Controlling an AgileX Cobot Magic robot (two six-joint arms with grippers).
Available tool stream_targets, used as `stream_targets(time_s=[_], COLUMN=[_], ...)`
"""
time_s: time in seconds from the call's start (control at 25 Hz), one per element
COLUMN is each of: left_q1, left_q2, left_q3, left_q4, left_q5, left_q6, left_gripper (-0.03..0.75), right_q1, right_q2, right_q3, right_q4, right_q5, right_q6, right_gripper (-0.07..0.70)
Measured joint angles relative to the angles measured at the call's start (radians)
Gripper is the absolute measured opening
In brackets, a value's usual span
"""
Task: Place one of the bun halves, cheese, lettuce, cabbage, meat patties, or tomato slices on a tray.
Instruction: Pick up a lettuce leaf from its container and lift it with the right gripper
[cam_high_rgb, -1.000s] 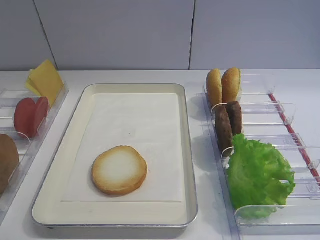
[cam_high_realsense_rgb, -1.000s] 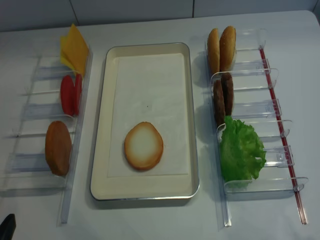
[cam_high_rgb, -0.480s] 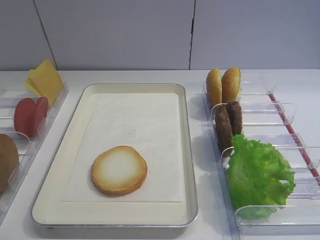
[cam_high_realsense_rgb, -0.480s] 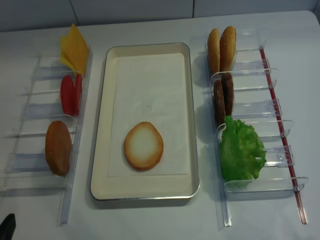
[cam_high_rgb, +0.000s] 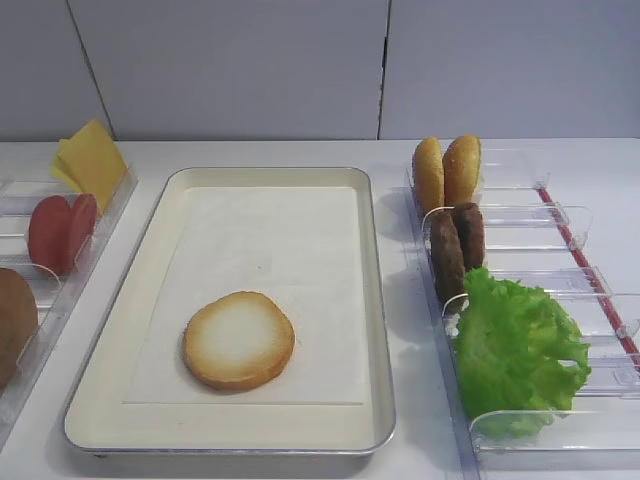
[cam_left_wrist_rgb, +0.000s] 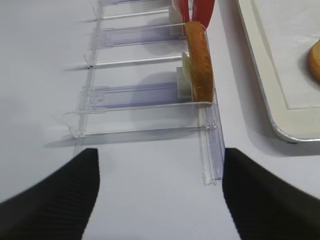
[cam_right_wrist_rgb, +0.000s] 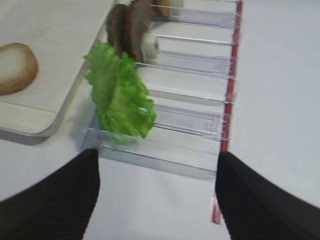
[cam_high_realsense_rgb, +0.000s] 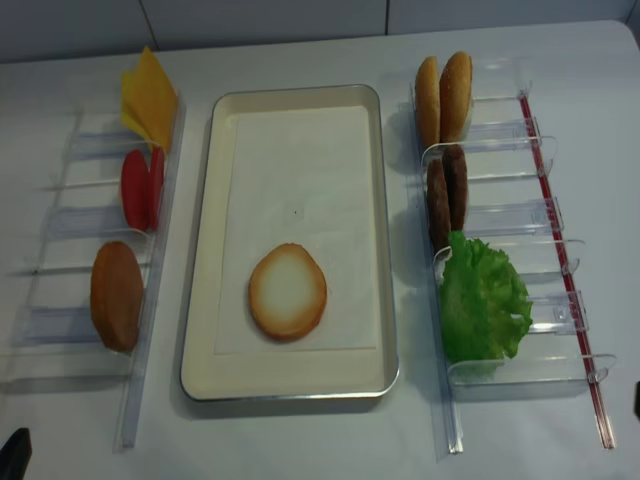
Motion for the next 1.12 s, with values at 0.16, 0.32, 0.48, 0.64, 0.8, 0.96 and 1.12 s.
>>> stream_targets(time_s=[0.16,0.32,0.48,0.64,0.8,0.96,1.12], left_q1=[0.0,0.0,0.0,0.0,0.0,0.0,0.0], left_q2=[0.0,0.0,0.0,0.0,0.0,0.0,0.0], left_q3=[0.0,0.0,0.0,0.0,0.0,0.0,0.0], left_q4=[0.0,0.0,0.0,0.0,0.0,0.0,0.0], left_q5=[0.0,0.0,0.0,0.0,0.0,0.0,0.0], left_q6=[0.0,0.0,0.0,0.0,0.0,0.0,0.0], left_gripper=[0.519,0.519,0.519,0.519,0.519,0.519,0.519], right_q1=[0.0,0.0,0.0,0.0,0.0,0.0,0.0], right_q2=[0.103,0.203,0.303,0.412,0.509,0.577,0.627], right_q3=[-0.039,-0.065,-0.077,-0.079,-0.079,-0.079,-0.079], right_q4=[0.109,0.214,0.387,0.464,0.513,0.54,0.563], right_q5=[0.011,0.031,0.03,0.013,-0.004,-0.024,-0.032], right_q6=[-0.054,-0.137,-0.258,-0.318,-0.385,-0.42,-0.459], right_gripper=[0.528,0.528,0.528,0.528,0.528,0.528,0.528])
